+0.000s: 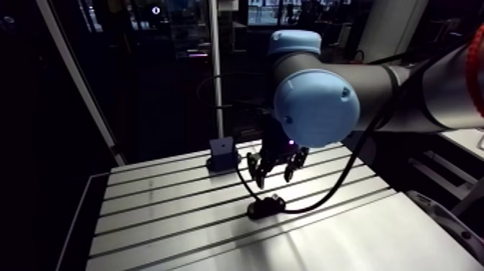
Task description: Pick up the M10 bolt and insert it into the hole until fully seated.
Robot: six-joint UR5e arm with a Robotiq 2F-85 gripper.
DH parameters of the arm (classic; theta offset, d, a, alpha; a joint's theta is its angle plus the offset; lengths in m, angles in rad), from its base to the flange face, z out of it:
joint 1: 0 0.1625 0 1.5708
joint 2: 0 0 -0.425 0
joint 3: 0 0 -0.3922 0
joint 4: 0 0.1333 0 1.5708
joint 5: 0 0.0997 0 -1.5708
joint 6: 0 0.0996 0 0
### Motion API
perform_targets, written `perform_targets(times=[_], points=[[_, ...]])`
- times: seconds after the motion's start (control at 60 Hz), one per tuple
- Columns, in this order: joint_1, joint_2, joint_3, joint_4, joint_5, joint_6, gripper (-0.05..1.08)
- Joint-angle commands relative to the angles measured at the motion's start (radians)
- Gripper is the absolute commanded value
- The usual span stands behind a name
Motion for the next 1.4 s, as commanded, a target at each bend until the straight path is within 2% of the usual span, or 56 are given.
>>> perform_targets(times=[0.017,0.217,1.4], points=[[-0.001,0.023,0.011,-0.025,0.000,-0.003,0.32],[-0.001,0.039,0.017,-0.026,0.000,-0.002,0.35],[-0.010,0.027,0.054,-0.047,0.003,-0.005,0.41]])
